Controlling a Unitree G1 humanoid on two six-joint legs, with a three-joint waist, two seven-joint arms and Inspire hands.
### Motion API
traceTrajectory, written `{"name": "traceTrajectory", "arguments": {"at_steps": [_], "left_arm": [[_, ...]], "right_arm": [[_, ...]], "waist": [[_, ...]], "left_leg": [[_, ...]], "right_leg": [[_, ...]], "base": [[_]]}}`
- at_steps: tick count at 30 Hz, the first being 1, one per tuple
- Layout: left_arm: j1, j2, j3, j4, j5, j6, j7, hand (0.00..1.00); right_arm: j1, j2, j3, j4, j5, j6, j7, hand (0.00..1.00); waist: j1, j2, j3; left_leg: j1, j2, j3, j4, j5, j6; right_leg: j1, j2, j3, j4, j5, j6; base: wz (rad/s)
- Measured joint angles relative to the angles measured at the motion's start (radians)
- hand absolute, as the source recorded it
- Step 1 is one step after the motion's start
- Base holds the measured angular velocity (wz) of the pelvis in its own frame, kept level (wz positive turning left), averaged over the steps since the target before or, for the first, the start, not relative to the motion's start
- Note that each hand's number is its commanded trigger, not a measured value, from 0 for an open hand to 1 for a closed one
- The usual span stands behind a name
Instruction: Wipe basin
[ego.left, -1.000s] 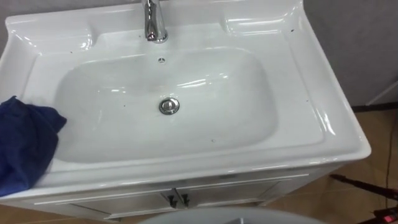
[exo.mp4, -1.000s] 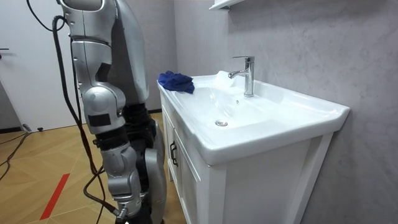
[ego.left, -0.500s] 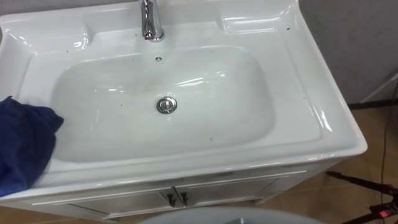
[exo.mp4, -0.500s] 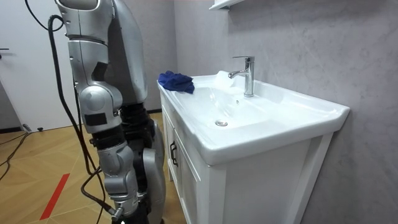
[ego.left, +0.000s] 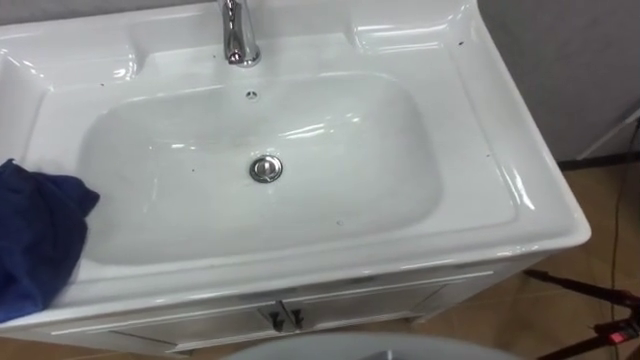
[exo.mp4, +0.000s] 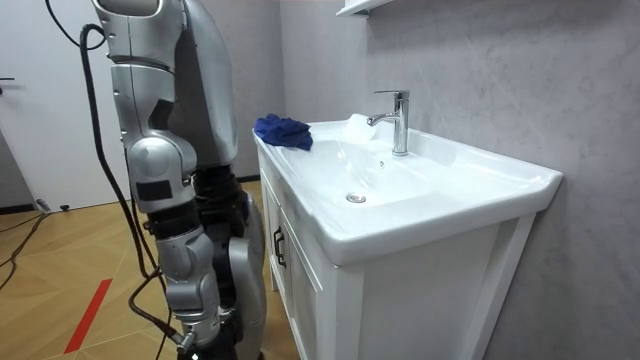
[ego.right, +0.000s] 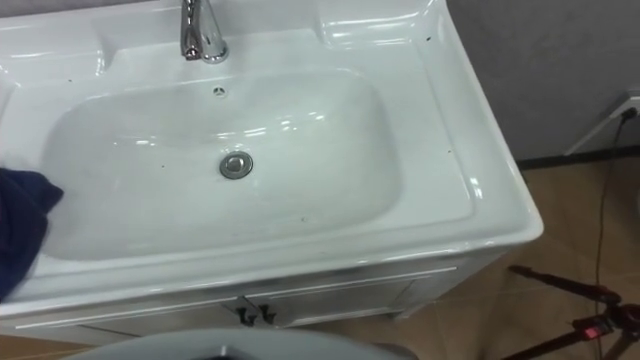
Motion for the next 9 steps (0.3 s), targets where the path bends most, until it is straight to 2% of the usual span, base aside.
{"name": "traceTrajectory", "arguments": {"at_steps": [5,9], "left_arm": [[0.001,0.001,-0.02,0.003,0.0,0.026,-0.047,0.0],[0.0,0.001,-0.05,0.002,0.0,0.028,-0.068,0.0]], "right_arm": [[-0.001,-0.001,0.002,0.001,0.003,0.015,0.004,0.0],[-0.004,-0.005,0.019,0.001,0.004,0.022,0.006,0.0]], "waist": [[0.001,-0.001,0.0022],[0.0,-0.001,0.0025]], "left_leg": [[-0.004,0.0,0.0,0.012,-0.009,0.001],[-0.004,0.0,-0.001,0.015,-0.012,0.002]], "right_leg": [[-0.001,0.001,-0.001,0.004,0.0,0.0],[-0.001,0.0,-0.002,0.014,0.0,0.001]], "base": [[0.0],[0.0]]}}
